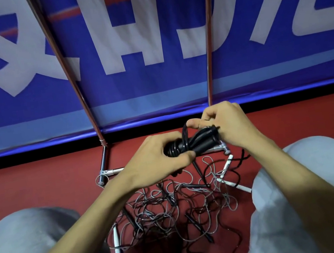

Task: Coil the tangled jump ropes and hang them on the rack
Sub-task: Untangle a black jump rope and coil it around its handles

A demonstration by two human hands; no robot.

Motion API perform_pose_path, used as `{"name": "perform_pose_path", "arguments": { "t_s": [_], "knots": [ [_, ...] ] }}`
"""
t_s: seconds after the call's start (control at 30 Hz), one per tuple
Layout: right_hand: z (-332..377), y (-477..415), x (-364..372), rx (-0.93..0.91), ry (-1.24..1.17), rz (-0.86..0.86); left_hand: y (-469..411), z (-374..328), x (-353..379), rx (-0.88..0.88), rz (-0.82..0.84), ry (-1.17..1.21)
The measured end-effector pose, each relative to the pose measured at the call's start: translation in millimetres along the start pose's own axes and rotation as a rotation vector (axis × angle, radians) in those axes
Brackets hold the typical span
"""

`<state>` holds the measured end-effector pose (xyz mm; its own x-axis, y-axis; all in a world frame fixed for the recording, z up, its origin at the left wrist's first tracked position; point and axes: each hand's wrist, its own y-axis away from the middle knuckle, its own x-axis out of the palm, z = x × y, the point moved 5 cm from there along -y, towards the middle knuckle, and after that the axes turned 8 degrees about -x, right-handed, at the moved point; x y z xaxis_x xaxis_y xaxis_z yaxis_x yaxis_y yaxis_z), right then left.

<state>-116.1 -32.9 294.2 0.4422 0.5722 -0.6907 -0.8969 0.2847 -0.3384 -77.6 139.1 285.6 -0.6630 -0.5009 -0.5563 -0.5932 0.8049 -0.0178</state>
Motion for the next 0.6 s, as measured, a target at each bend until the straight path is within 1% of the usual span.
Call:
{"name": "perform_pose_path", "arguments": {
  "t_s": [0.1,0.23,0.3,0.43,0.6],
  "knots": [
    [0.7,-0.1,1.8,-0.020,0.056,0.077,-2.1,-0.1,-10.2,-0.030,-0.056,0.247],
    [11.4,3.0,8.2,-0.059,0.029,0.135,-3.8,3.3,-25.0,-0.119,-0.208,0.519],
    [14.0,4.2,8.8,-0.046,0.007,0.188,-4.9,7.4,-29.7,-0.170,-0.271,0.604],
    [13.4,14.4,19.0,0.016,-0.062,0.441,-7.1,15.9,-38.7,-0.242,-0.349,0.676],
    [10.0,20.6,23.7,0.053,-0.011,0.637,-9.7,24.1,-42.0,-0.275,-0.393,0.617]
  ]
}}
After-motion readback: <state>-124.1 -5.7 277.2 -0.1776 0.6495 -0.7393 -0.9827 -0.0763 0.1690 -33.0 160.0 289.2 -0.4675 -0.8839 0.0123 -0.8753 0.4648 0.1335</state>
